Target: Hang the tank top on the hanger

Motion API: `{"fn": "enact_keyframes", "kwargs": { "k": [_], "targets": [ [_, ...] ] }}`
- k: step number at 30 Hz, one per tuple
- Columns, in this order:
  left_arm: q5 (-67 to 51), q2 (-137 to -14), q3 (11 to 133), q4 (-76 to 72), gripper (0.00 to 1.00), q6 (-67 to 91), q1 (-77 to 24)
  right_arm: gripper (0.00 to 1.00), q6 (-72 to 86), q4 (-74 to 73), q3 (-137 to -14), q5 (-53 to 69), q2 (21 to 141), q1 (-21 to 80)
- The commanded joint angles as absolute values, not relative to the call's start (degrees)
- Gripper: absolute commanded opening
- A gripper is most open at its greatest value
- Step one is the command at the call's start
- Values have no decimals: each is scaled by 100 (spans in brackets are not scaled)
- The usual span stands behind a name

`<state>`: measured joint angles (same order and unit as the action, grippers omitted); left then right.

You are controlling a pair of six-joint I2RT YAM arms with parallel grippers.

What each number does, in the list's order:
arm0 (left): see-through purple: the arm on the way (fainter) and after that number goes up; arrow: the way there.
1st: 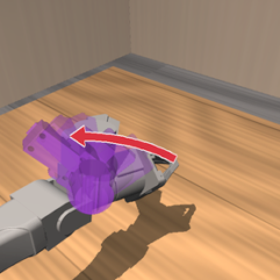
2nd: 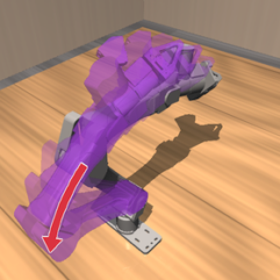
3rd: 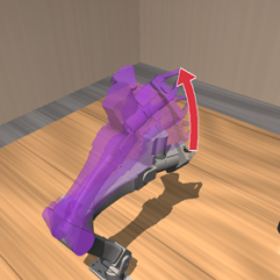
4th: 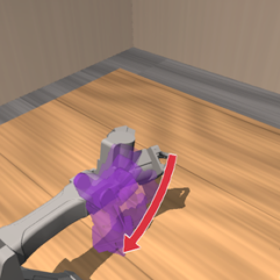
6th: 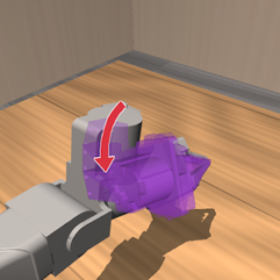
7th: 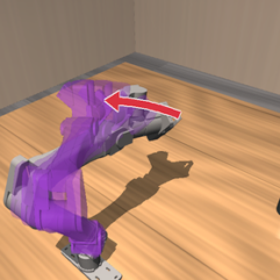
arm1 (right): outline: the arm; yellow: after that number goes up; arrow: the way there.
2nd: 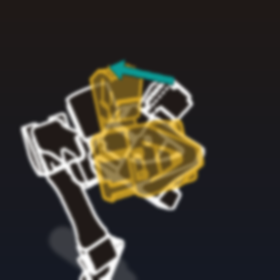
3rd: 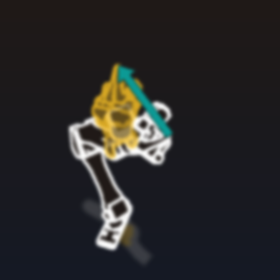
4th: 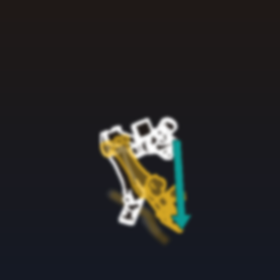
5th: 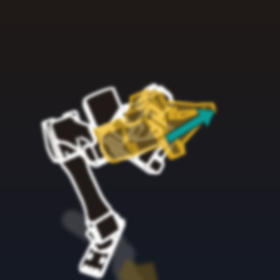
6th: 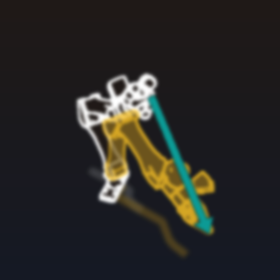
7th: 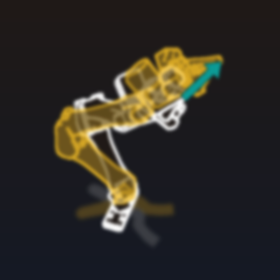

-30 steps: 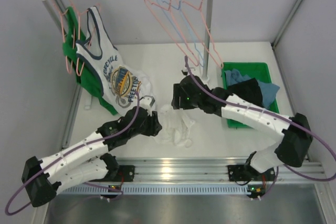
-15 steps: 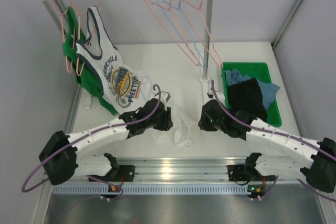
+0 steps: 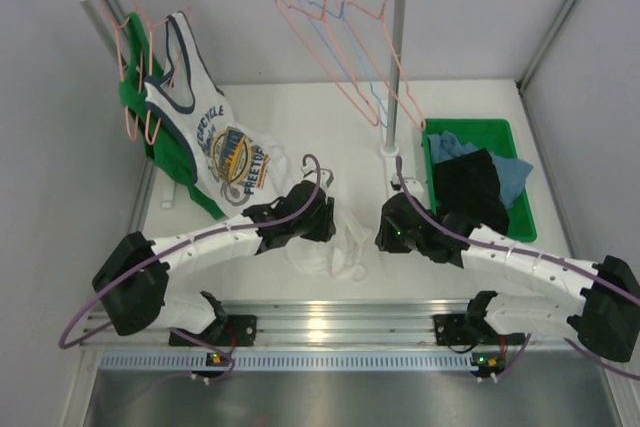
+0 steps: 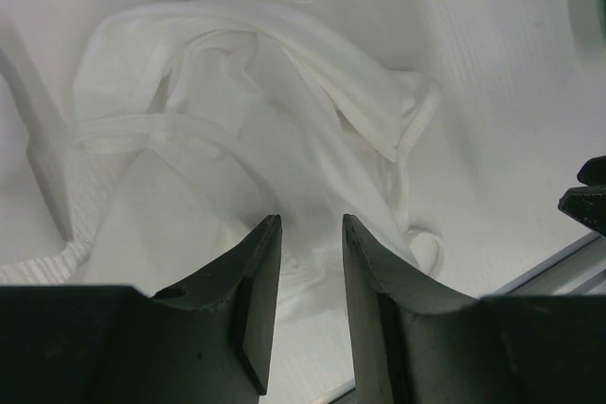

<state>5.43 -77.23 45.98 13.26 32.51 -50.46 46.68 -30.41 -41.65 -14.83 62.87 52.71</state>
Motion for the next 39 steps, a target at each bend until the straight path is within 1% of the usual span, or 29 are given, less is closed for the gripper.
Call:
{"fn": "enact_keyframes", "kwargs": {
  "k": [1,9,13,17,18,20,21,23,24,28,39],
  "targets": [
    [755,-7884,4869,1151,37,3120,-5063,27,4614,-2733,-4271,-1424,6433,5256],
    [817,-7971,4834,1204,37,3129,-5062,26,4605,-2637,-4245,-1318,6592,5256],
    [861,-8033,4808,1222,35,3129,-5062,25,4614,-2619,-4228,-1275,6636,5256],
    [932,-8042,4764,1213,29,3120,-5062,25,4588,-2610,-4228,-1204,6680,5256],
    [958,-8042,4746,1204,26,3103,-5062,24,4588,-2619,-4219,-1195,6680,5256],
    [975,-8051,4746,1213,24,3076,-5071,24,4570,-2619,-4192,-1160,6706,5265],
    [976,-8051,4755,1230,18,3067,-5063,24,4562,-2610,-4166,-1151,6715,5265],
    [1002,-8025,4772,1274,13,3032,-5062,24,4544,-2584,-4149,-1116,6732,5282],
    [1011,-7990,4790,1283,9,3024,-5062,24,4535,-2558,-4114,-1108,6741,5300],
    [1081,-7928,4834,1388,0,2953,-5063,24,4526,-2444,-4052,-1011,6846,5352],
    [1125,-7366,5001,1819,0,2839,-5062,24,4421,-2074,-3982,-791,7391,5484]
  ]
}}
